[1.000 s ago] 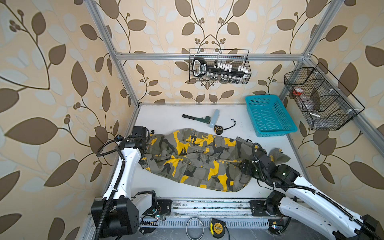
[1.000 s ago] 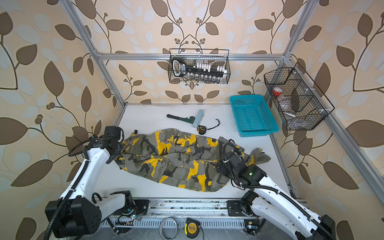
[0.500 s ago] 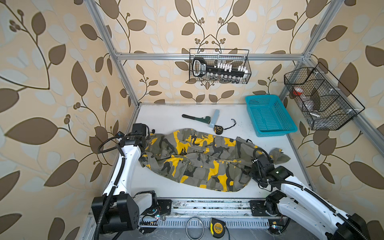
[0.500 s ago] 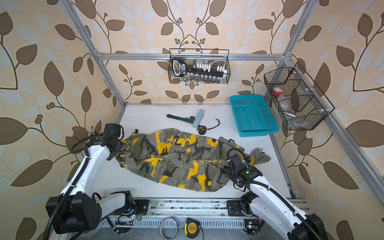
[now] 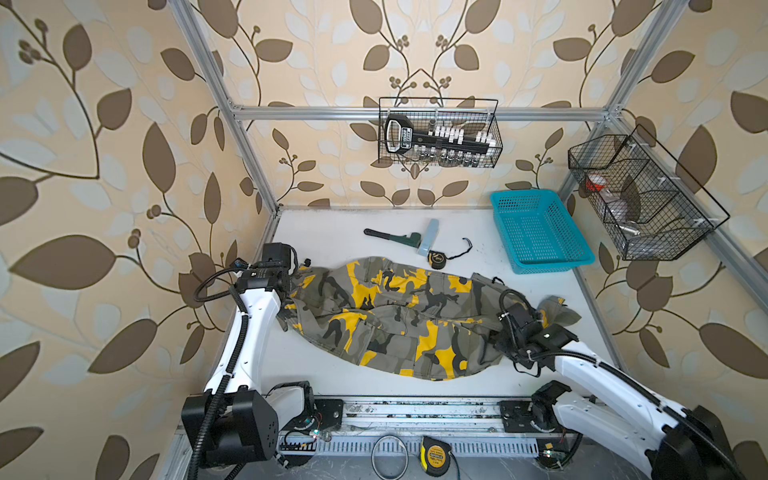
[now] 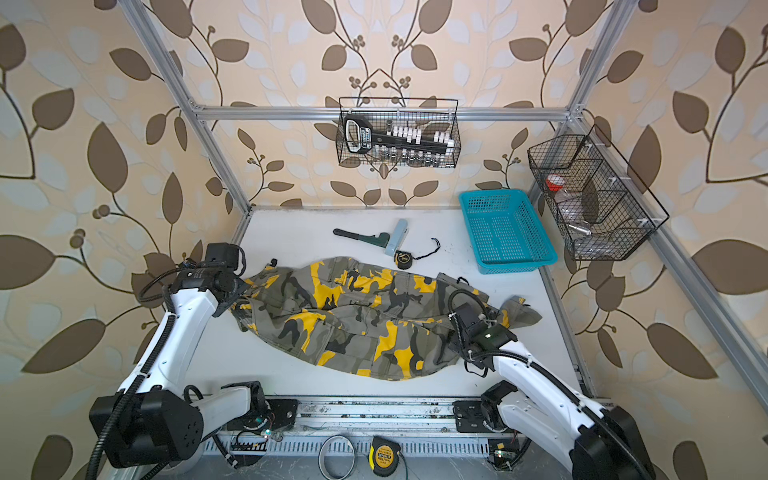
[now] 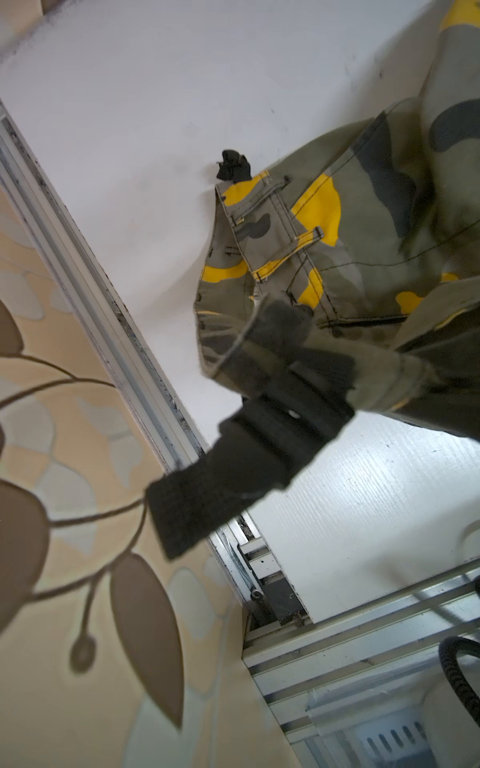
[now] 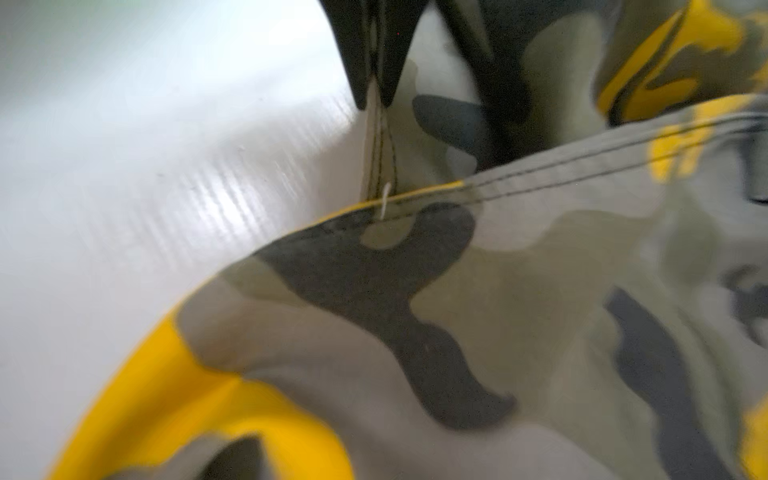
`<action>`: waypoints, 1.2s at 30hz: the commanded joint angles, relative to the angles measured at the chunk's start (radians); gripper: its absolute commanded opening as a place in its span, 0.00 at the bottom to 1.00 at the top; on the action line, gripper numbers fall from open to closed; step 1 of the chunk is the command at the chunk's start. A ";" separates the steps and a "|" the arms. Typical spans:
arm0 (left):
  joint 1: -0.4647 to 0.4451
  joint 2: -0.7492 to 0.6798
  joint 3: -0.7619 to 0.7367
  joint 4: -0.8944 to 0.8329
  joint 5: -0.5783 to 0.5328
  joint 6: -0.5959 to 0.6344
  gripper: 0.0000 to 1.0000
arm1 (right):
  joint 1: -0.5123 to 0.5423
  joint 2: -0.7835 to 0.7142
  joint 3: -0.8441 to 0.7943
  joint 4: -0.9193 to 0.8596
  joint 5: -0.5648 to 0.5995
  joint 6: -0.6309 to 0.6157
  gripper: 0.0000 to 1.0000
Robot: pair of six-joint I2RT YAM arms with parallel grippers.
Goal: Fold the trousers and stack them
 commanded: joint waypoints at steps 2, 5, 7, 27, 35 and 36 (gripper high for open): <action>0.012 -0.049 0.120 -0.026 -0.033 0.080 0.00 | -0.108 -0.125 0.247 -0.264 0.235 -0.102 0.00; 0.010 -0.069 0.185 -0.051 -0.045 0.140 0.00 | -0.222 -0.168 0.407 -0.312 0.289 -0.193 0.00; 0.002 -0.083 0.231 -0.068 -0.060 0.164 0.00 | -0.275 -0.166 0.511 -0.306 0.321 -0.254 0.00; -0.003 0.191 0.768 -0.118 0.075 0.284 0.00 | -0.592 0.308 1.081 -0.027 0.104 -0.549 0.00; -0.003 0.103 0.598 -0.125 0.067 0.277 0.00 | -0.692 0.142 0.815 -0.124 -0.184 -0.434 0.00; -0.004 0.079 0.542 -0.122 0.061 0.271 0.00 | -0.689 0.101 0.754 -0.141 -0.202 -0.411 0.00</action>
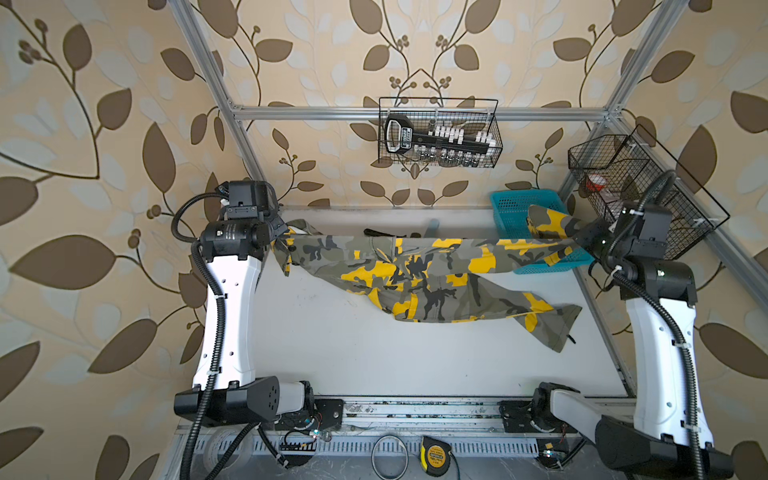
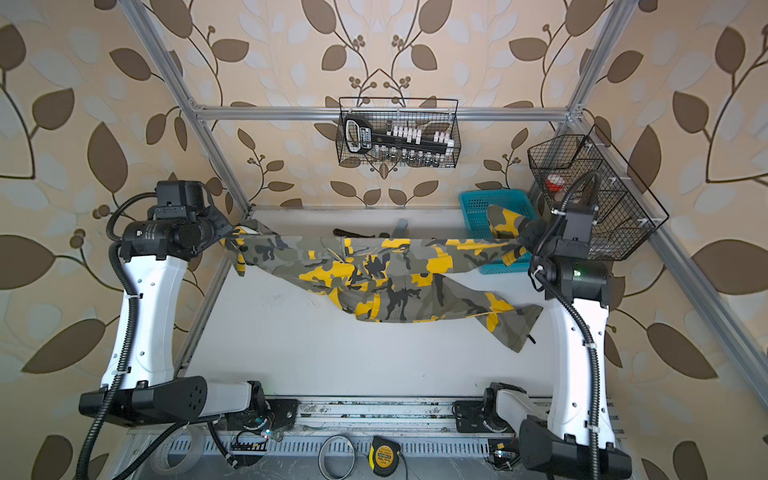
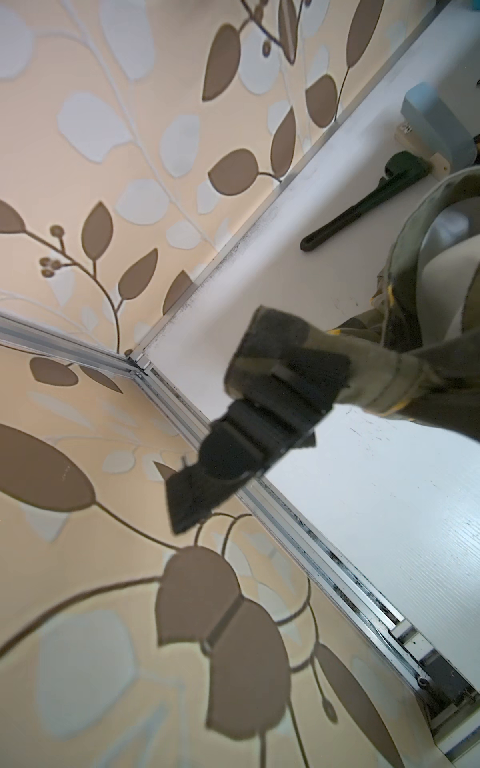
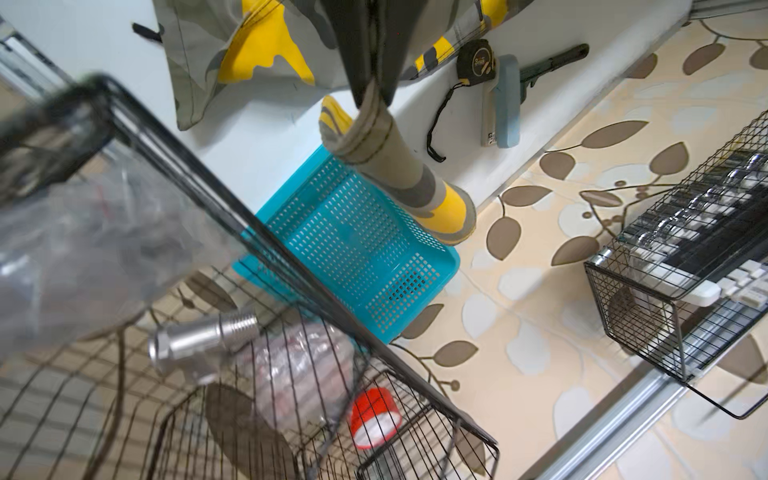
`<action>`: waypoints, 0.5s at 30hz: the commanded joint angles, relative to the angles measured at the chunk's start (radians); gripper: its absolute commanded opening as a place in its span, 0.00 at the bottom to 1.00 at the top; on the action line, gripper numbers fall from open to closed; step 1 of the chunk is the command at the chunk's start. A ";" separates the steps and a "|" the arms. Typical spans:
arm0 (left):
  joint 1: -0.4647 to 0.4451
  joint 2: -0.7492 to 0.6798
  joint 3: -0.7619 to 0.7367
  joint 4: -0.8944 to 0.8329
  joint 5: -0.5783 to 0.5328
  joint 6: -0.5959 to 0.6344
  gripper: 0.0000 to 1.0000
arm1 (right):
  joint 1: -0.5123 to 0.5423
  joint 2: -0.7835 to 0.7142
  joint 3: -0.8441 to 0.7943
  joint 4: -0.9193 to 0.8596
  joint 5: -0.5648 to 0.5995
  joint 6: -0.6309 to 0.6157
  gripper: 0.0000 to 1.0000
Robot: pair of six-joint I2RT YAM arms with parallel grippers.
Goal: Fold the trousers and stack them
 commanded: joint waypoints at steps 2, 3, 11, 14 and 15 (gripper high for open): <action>0.018 -0.122 -0.234 0.020 -0.130 0.003 0.00 | -0.005 -0.186 -0.302 -0.111 -0.084 0.120 0.00; 0.019 -0.142 -0.291 0.028 -0.135 -0.004 0.00 | -0.006 -0.229 -0.367 -0.123 -0.073 0.136 0.00; 0.018 -0.252 -0.596 -0.027 -0.142 -0.132 0.00 | 0.003 -0.502 -0.670 -0.293 0.136 0.305 0.00; 0.018 -0.284 -0.683 -0.001 -0.089 -0.153 0.00 | 0.005 -0.522 -0.716 -0.328 0.168 0.347 0.00; 0.019 -0.287 -0.694 -0.004 -0.076 -0.158 0.00 | 0.009 -0.524 -0.720 -0.344 0.185 0.355 0.00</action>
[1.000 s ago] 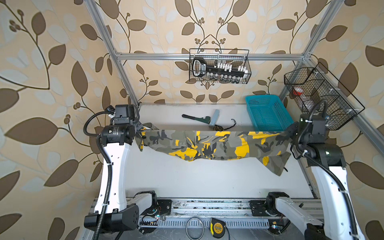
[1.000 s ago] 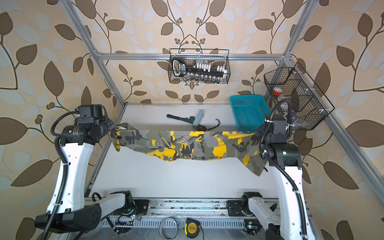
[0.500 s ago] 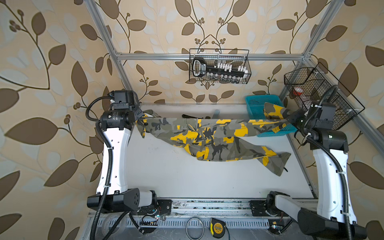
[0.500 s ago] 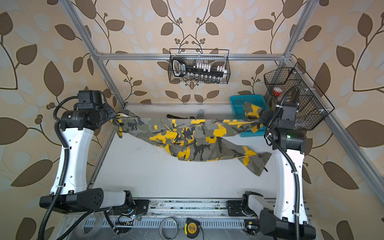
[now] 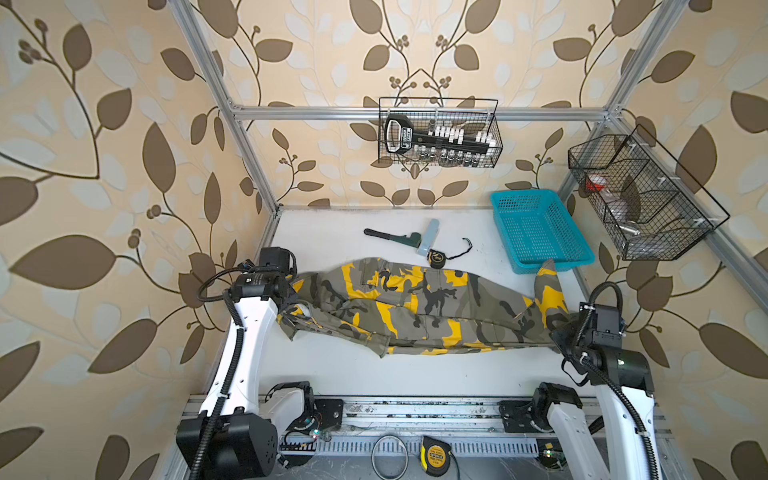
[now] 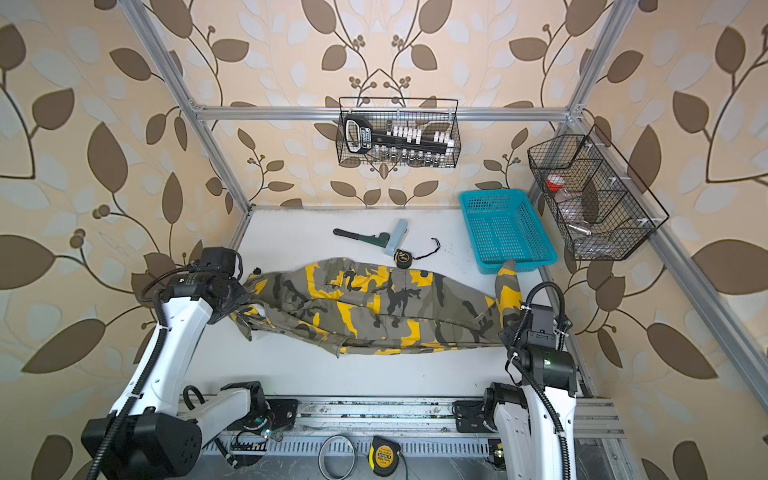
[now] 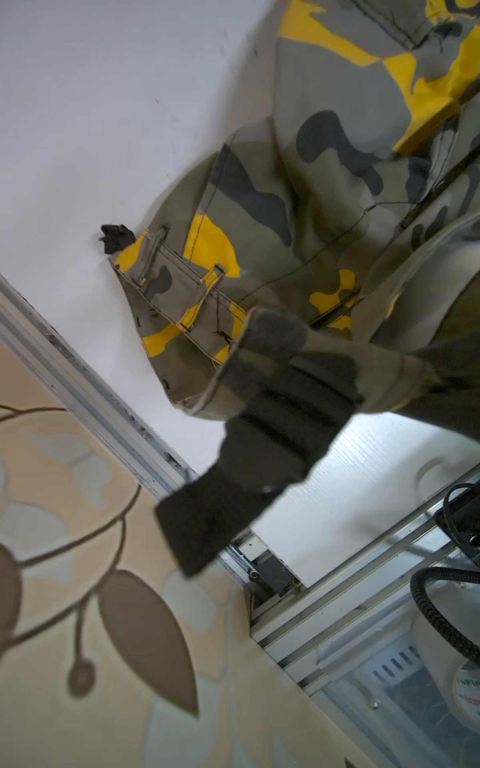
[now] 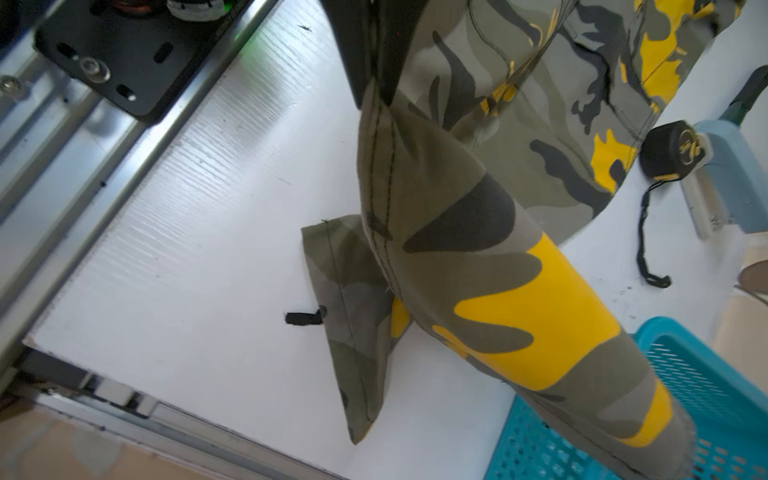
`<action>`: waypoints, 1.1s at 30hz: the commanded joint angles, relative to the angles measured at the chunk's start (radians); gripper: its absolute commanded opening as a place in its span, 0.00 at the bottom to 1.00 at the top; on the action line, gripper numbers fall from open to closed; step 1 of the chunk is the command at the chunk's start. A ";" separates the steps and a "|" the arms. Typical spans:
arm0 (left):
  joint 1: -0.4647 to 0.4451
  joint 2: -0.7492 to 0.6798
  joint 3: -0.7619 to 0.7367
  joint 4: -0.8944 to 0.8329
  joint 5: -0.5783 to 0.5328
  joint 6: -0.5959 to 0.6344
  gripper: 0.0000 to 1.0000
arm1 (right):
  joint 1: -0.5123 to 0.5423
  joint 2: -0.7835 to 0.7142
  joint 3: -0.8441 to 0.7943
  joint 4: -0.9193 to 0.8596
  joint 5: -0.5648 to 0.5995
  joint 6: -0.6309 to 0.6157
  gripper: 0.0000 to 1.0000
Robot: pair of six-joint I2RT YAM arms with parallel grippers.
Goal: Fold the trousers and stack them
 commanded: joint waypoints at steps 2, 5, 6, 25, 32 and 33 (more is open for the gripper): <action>0.010 -0.041 -0.037 -0.010 0.022 -0.061 0.00 | 0.014 -0.022 -0.026 -0.091 0.162 0.097 0.00; 0.011 -0.042 -0.064 -0.005 0.023 -0.068 0.01 | 0.023 -0.020 -0.037 -0.085 0.163 0.129 0.02; 0.011 -0.043 -0.069 -0.007 0.028 -0.075 0.01 | 0.023 -0.011 -0.044 -0.085 0.156 0.137 0.04; 0.011 -0.154 0.087 -0.095 0.006 -0.030 0.52 | 0.031 0.083 0.176 -0.066 0.316 0.110 0.44; -0.010 -0.090 0.054 0.023 0.315 0.028 0.67 | 0.088 0.253 0.118 0.286 0.011 -0.074 0.49; -0.022 -0.082 0.045 0.037 0.335 0.028 0.68 | 0.108 0.272 0.094 0.349 -0.021 -0.097 0.49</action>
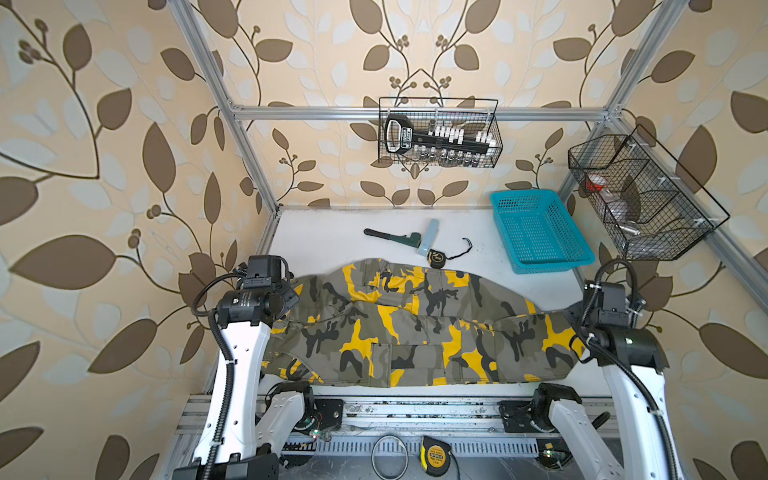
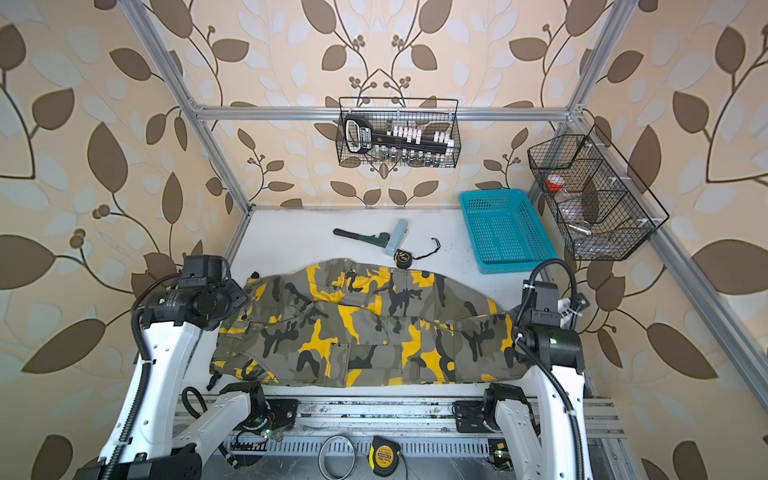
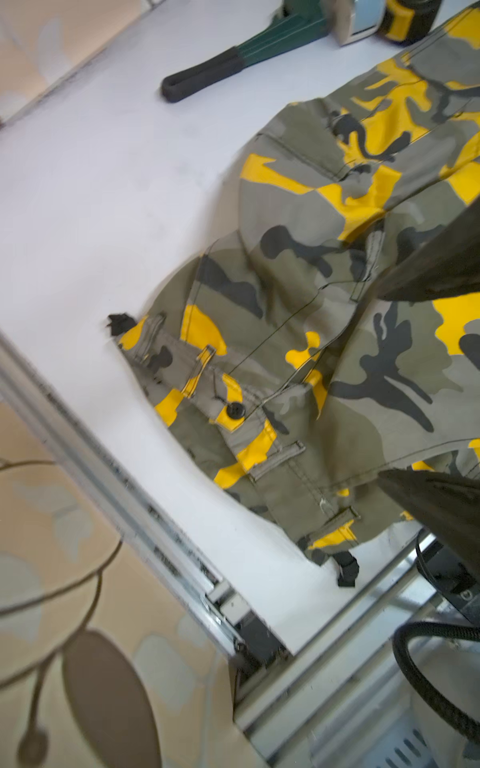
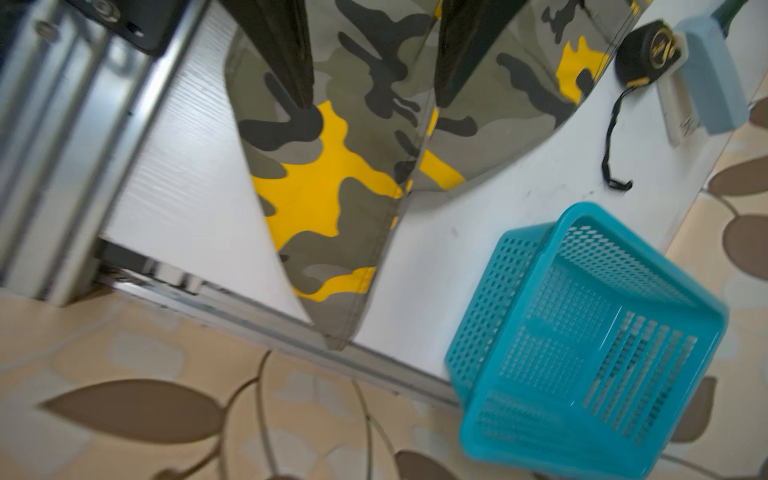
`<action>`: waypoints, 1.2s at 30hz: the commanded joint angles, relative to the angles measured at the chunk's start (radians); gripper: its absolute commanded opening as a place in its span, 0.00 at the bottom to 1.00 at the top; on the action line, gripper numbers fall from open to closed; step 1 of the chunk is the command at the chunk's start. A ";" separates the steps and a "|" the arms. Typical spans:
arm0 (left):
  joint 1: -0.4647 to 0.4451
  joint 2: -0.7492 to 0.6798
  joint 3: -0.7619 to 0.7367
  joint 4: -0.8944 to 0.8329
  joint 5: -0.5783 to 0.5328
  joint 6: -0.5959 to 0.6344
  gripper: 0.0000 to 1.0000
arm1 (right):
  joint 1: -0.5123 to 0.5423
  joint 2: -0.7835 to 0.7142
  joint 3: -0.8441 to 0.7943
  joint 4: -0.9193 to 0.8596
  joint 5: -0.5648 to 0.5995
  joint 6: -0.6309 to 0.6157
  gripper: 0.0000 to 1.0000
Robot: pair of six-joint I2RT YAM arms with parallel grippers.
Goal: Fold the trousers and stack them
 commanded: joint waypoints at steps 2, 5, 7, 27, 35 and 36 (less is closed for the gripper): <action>-0.055 0.039 -0.032 0.082 0.152 0.021 0.70 | 0.092 0.101 -0.111 0.312 -0.170 -0.121 0.51; -0.127 0.070 -0.045 0.125 0.158 0.009 0.75 | 0.129 0.214 -0.125 0.395 -0.123 -0.234 0.62; -0.182 0.099 -0.054 0.154 0.155 0.001 0.77 | 0.120 0.281 -0.144 0.433 -0.130 -0.331 0.67; -0.297 0.262 -0.123 0.297 0.190 -0.003 0.84 | -0.012 0.719 -0.158 0.617 -0.238 -0.561 0.65; -0.297 0.285 -0.130 0.300 0.187 0.006 0.84 | 0.005 0.724 -0.155 0.630 -0.246 -0.567 0.05; -0.297 0.283 -0.132 0.299 0.186 0.009 0.84 | 0.017 0.693 -0.158 0.630 -0.230 -0.568 0.02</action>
